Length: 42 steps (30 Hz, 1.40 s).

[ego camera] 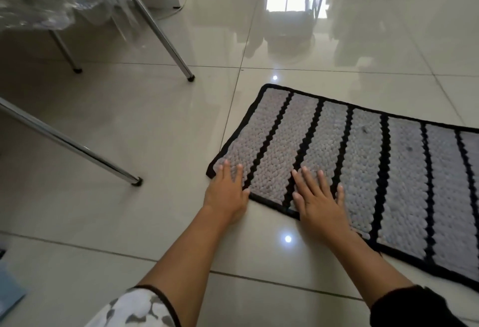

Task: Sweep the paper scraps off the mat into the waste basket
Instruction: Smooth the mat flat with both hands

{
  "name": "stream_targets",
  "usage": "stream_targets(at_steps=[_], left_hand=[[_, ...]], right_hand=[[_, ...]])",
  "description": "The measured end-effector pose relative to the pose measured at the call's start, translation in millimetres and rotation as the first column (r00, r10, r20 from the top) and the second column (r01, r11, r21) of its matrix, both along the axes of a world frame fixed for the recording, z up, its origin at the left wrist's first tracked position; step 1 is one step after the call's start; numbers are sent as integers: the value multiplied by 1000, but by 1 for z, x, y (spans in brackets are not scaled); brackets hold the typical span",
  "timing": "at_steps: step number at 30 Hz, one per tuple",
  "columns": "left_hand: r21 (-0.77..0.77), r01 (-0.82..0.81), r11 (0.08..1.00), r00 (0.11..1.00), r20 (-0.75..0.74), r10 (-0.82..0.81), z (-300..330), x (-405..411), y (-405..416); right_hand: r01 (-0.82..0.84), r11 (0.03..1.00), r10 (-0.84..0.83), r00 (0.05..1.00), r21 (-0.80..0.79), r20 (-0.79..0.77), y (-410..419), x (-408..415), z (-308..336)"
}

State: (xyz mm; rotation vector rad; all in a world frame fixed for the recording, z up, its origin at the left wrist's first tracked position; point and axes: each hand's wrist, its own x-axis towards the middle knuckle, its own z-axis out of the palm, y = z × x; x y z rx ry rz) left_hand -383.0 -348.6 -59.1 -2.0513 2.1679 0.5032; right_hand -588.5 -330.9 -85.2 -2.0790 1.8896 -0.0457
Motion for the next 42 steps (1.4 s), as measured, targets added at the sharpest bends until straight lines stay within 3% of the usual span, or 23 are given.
stream_targets(at_steps=[5,11,15,18,19,21,24,27,31,33,36,38,42], left_hand=[[-287,62,956,998,17,-60,2,-3,14],[-251,40,967,990,-121,-73,-35,3,6],[-199,-209,957,952,-264,153,-34,1,5],[-142,-454,879,873,-266,408,-28,-3,-4],[-154,-452,879,879,-245,409,-28,-1,-4],[-228,-269,936,952,-210,223,-33,1,3],[-271,-69,960,984,-180,20,-39,11,13],[-234,-38,972,989,-149,3,-42,16,8],[-56,3,998,997,-77,-7,-26,15,3],[-81,47,996,998,-33,-49,-19,6,12],[-91,85,992,984,-147,-98,-18,-8,38],[-96,118,988,977,-165,-132,-18,-11,52],[-66,89,994,964,-246,-102,-12,-19,68]], right_hand=[[-102,994,102,995,32,-11,21,-19,6],[-112,992,115,992,57,-56,18,-21,2],[-106,989,111,992,99,-53,20,-21,3],[-112,988,120,991,105,-66,17,-19,5],[-110,989,116,991,100,-64,17,-18,4],[-103,990,110,992,93,-69,18,-19,4],[-108,990,114,991,87,-70,20,-19,5],[-116,989,123,990,95,-71,17,-19,3],[-136,975,141,990,175,-17,12,-22,10],[-123,981,125,992,148,-5,18,-25,17],[90,994,-88,996,58,-29,37,-37,25],[204,975,-197,978,93,-73,50,-50,27],[229,953,-220,973,200,-69,68,-67,26]])
